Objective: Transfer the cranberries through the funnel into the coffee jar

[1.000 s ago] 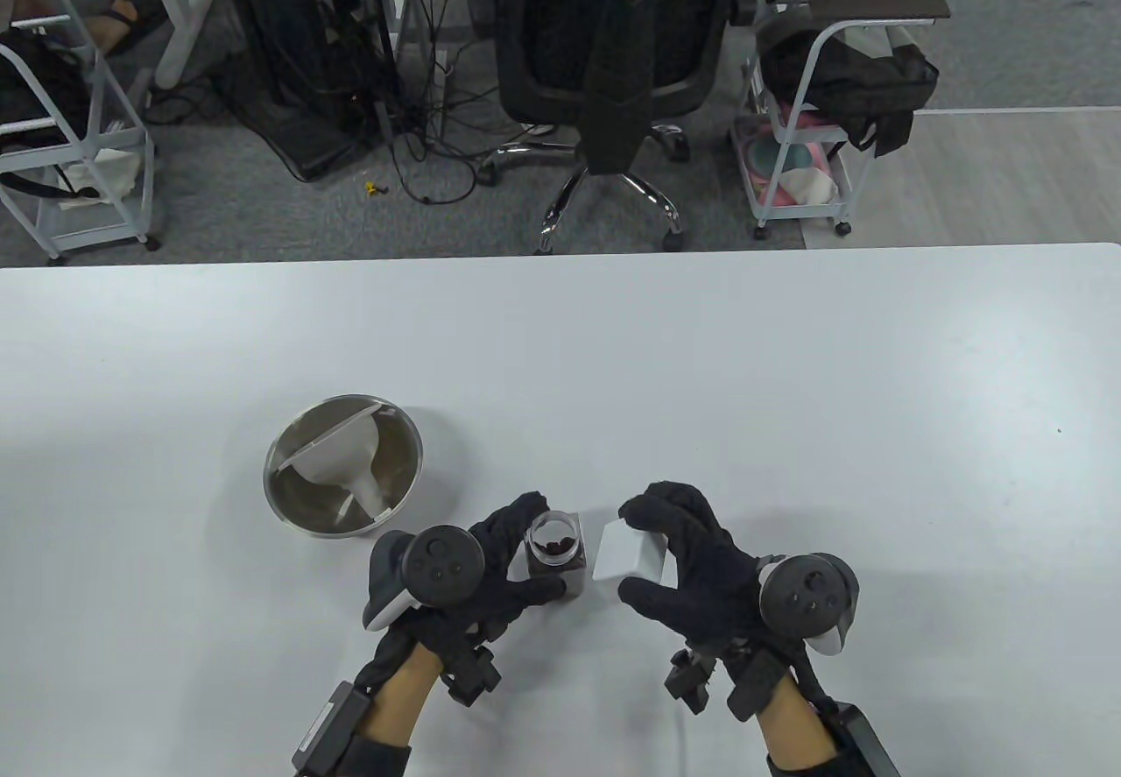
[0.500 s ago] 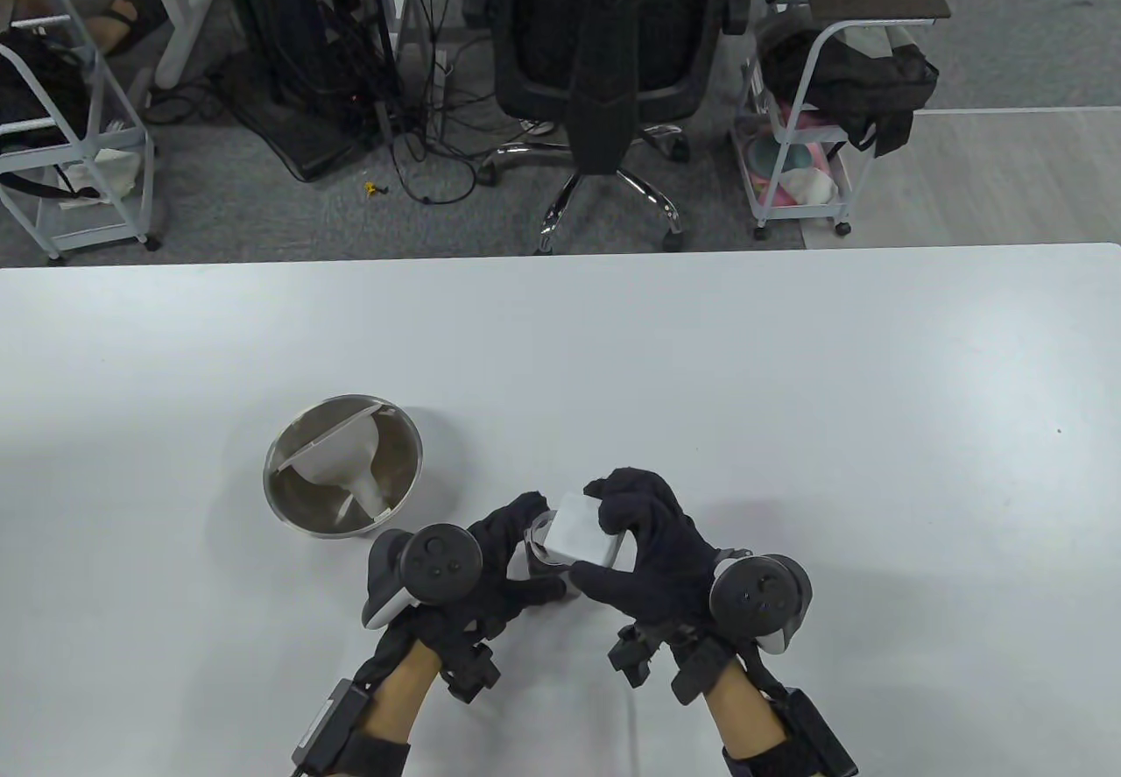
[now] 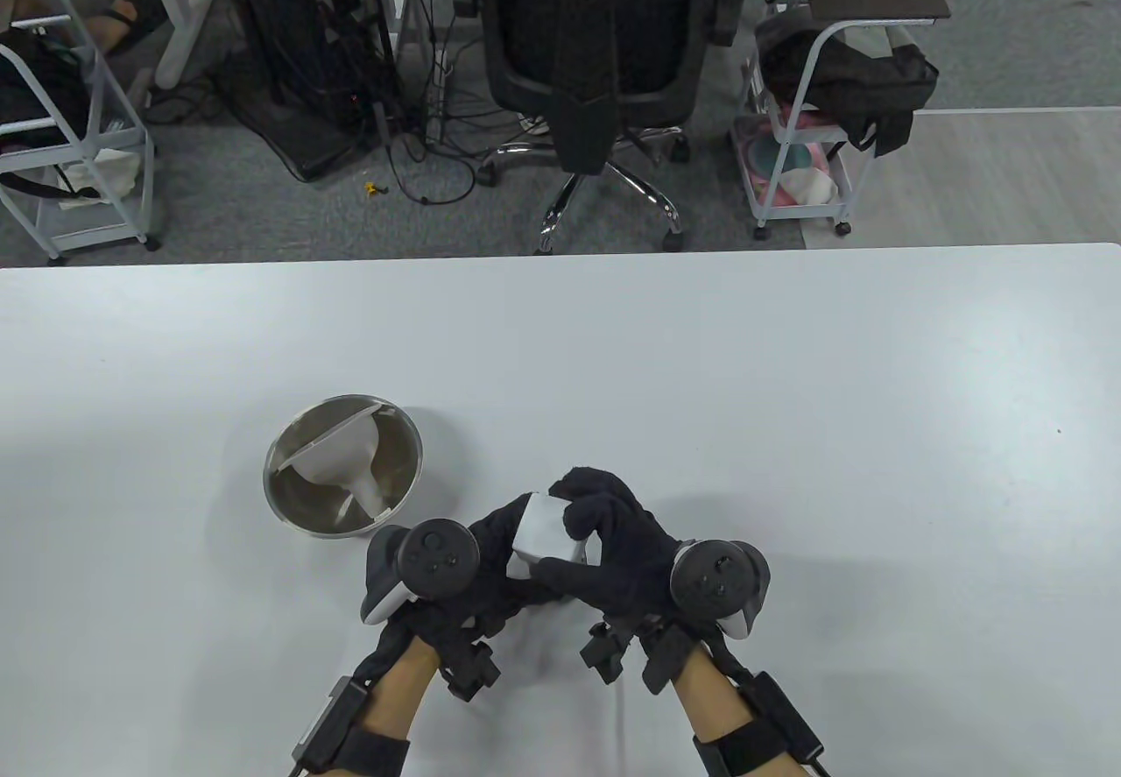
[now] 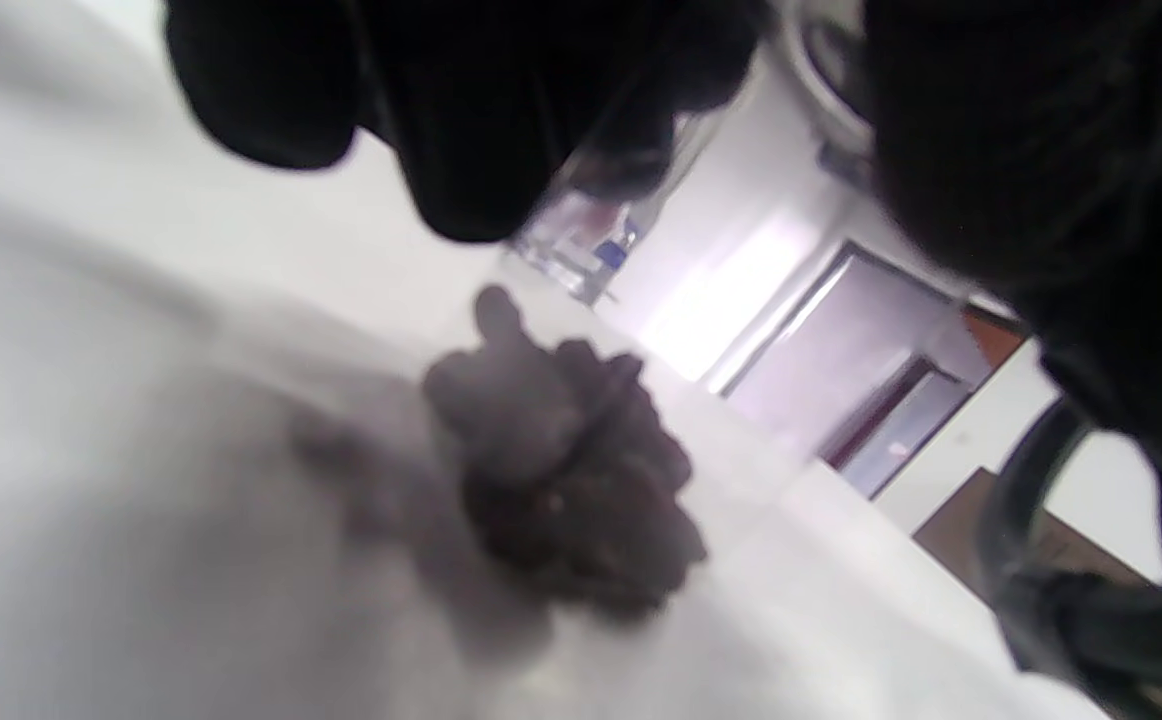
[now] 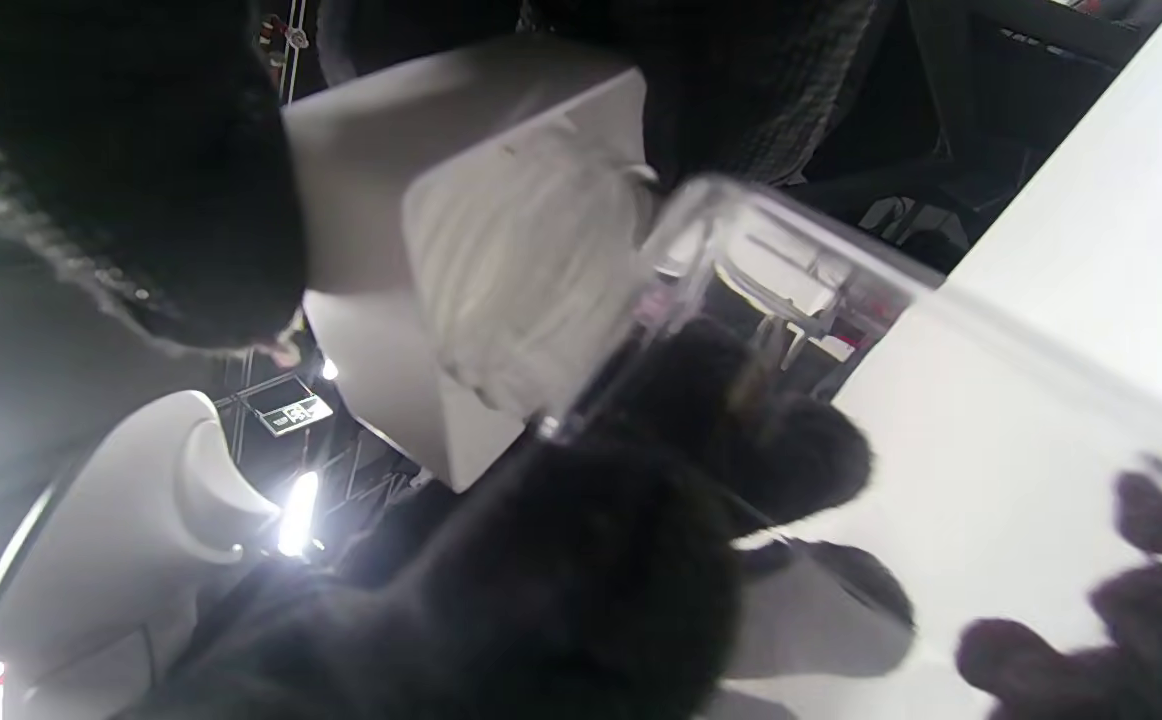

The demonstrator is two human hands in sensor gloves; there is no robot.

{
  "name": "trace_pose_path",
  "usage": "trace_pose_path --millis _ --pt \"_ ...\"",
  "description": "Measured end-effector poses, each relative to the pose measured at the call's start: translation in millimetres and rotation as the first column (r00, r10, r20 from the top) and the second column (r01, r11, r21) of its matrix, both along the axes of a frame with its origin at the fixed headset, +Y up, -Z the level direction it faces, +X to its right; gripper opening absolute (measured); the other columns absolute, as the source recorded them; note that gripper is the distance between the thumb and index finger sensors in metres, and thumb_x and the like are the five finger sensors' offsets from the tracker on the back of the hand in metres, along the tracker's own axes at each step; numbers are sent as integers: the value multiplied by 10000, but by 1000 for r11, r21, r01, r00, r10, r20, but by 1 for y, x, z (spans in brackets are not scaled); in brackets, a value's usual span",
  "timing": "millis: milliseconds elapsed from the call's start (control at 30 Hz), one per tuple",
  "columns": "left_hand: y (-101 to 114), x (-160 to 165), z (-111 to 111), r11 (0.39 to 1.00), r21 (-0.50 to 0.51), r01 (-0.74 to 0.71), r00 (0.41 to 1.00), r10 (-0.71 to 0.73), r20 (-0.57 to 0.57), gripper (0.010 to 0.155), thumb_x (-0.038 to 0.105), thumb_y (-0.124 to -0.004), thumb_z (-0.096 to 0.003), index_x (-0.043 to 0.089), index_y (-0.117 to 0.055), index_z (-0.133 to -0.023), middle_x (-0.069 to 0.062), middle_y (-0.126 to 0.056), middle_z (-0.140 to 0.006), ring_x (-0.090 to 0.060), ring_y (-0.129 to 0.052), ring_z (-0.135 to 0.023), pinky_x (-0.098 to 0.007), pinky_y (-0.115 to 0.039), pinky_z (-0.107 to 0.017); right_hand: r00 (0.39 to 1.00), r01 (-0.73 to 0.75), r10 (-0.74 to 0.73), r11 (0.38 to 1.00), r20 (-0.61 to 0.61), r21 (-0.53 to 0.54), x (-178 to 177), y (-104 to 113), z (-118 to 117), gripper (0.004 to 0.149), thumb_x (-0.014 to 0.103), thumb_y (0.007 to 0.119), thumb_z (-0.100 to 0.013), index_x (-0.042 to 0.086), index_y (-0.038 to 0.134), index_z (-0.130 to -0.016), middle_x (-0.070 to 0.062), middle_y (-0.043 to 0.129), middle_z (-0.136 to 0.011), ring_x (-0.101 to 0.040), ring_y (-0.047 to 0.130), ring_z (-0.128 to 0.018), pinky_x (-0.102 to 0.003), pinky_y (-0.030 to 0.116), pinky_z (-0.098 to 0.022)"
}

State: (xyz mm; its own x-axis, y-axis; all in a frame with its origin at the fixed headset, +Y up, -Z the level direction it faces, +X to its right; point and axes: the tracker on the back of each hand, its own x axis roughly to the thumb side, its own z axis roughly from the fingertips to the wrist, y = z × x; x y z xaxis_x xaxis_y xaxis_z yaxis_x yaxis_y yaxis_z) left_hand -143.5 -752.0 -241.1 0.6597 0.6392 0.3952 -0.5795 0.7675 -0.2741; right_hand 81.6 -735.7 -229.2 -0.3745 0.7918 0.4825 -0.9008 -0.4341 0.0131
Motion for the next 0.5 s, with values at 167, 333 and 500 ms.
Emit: trace_pose_path --millis 167,333,500 --pt "-1 0 -1 1000 -6 -4 1000 4 5 986 634 -893 -361 132 -503 -1115 -110 -704 -1072 -395 -890 -874 -619 -733 -611 999 -31 31 1000 -23 -3 1 -5 0 526 567 986 -431 345 689 -804 -68 633 -1149 -243 858 -1058 -456 726 -757" --pt "-1 0 -1 1000 -9 -6 1000 6 6 986 634 -890 -362 129 -502 -1115 -110 -703 -1073 -396 -891 -872 -620 -733 -611 999 -8 6 999 -54 -41 4 -9 -3 504 571 975 -440 361 689 -797 -67 643 -1157 -243 850 -1066 -478 707 -762" --pt "-1 0 0 1000 -5 -4 1000 4 3 984 636 -888 -362 132 -506 -1115 -113 -706 -1071 -397 -892 -871 -620 -733 -609 994 -49 42 996 -105 -70 7 -8 -4 485 573 925 -464 383 665 -826 -92 587 -1186 -248 809 -1099 -547 661 -763"
